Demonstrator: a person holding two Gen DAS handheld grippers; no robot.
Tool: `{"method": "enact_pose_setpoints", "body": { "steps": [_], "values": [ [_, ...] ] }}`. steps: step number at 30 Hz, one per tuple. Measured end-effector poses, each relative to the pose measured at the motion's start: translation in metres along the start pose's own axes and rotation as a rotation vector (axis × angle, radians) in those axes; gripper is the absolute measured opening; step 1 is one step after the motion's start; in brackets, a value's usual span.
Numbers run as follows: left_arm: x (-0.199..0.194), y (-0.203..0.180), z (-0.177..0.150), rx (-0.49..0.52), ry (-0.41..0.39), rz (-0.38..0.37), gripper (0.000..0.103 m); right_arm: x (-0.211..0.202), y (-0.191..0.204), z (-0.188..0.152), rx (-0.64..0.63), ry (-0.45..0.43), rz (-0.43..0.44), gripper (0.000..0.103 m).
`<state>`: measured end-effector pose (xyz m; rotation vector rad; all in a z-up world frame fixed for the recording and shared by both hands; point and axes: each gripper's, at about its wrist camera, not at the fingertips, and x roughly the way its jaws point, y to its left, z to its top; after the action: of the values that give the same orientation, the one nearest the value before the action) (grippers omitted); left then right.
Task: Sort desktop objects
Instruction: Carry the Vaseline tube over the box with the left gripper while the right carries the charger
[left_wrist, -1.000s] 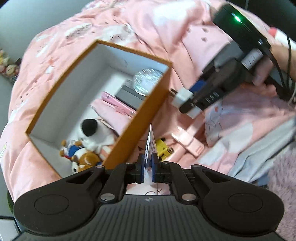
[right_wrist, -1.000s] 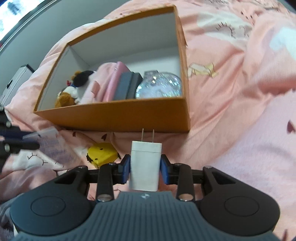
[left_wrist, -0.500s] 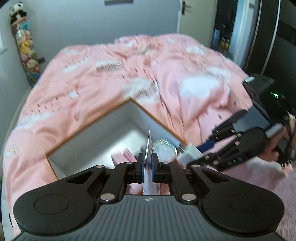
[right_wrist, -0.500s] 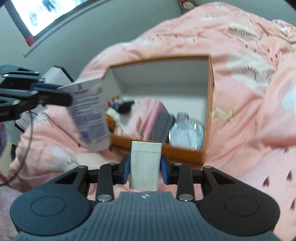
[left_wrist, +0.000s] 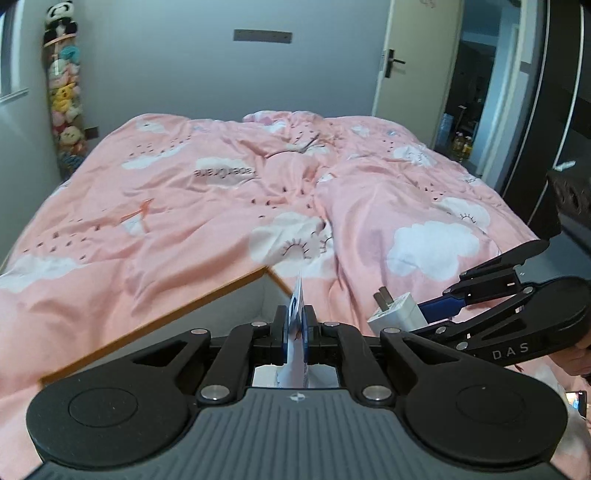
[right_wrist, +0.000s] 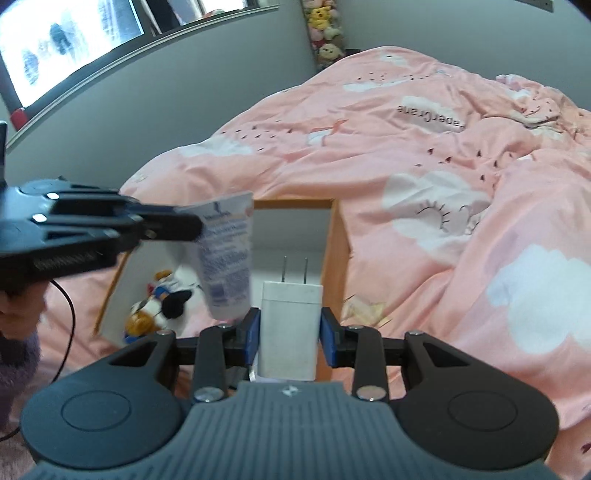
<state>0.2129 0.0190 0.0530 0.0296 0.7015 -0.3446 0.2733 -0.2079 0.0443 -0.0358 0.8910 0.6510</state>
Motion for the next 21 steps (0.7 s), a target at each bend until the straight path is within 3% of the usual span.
{"method": "enact_pose_setpoints", "body": {
  "steps": [3,11,21],
  "values": [
    [0.023,0.000,-0.004,0.010,-0.012,-0.026,0.007,0.007,-0.006,0.005,-0.001,-0.004,-0.020,0.036],
    [0.070,0.011,-0.024,-0.079,0.028,-0.029,0.007,0.019,-0.018,0.005,0.012,0.012,-0.024,0.036],
    [0.080,0.013,-0.041,-0.065,0.114,-0.104,0.007,0.030,-0.027,0.005,0.029,0.035,-0.028,0.036]
  ]
}}
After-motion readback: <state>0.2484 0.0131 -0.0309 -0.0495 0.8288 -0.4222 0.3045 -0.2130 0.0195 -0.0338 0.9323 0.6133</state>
